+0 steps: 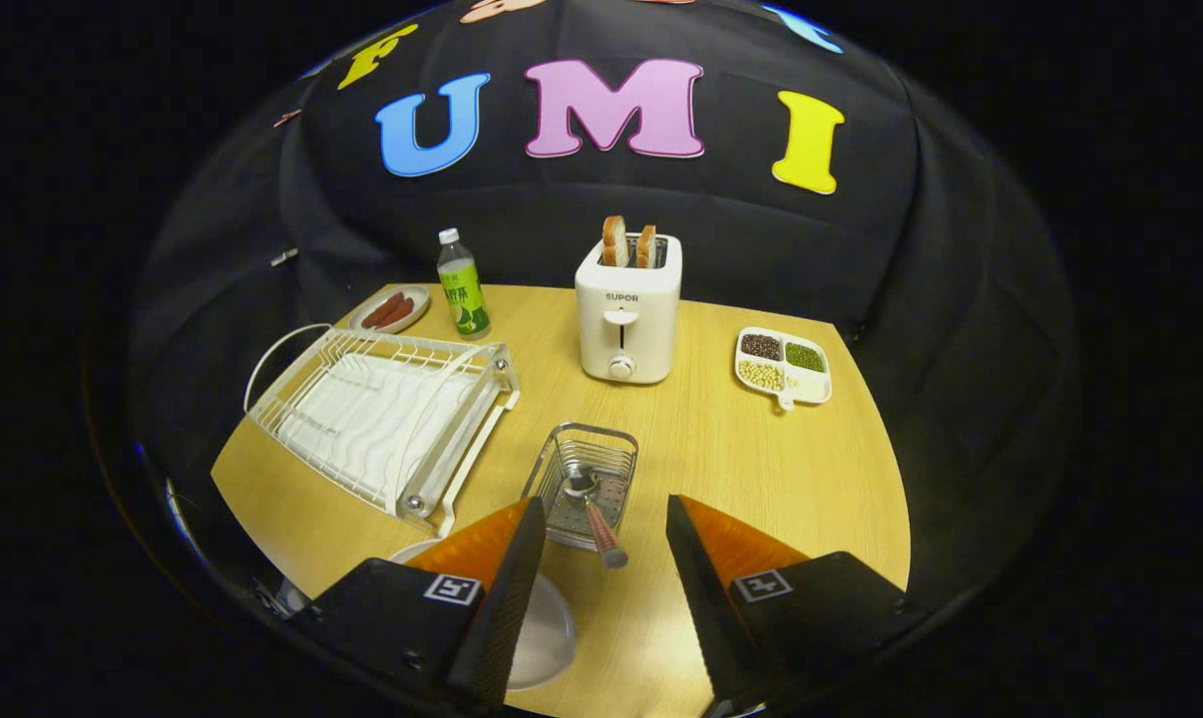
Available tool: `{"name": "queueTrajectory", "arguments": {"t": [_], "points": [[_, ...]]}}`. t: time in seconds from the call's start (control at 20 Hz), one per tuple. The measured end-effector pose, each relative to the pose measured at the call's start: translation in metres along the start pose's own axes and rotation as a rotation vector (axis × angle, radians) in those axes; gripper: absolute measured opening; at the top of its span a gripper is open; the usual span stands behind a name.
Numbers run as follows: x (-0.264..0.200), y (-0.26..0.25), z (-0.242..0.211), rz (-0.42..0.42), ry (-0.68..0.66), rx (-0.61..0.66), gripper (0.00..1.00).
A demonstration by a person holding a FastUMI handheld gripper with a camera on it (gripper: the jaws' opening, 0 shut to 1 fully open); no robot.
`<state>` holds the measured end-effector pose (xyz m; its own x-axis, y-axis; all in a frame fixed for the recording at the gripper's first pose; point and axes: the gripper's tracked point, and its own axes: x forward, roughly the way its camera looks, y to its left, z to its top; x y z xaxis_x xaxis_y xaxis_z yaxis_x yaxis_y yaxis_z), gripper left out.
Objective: Take the plate from the dish rack, then take the spoon from the basket and place it into the plate.
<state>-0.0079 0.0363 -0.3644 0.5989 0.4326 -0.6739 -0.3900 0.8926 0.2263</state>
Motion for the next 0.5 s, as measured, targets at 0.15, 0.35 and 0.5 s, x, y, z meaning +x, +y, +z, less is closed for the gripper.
{"name": "queueTrajectory", "arguments": {"t": [0.15,0.35,0.5], "points": [[0.019,0.002,-0.02,0.009,0.076,0.006,0.57],[0.025,0.002,-0.028,0.004,0.101,0.028,0.33],[0.023,0.013,-0.023,0.03,0.093,0.064,0.16]]}}
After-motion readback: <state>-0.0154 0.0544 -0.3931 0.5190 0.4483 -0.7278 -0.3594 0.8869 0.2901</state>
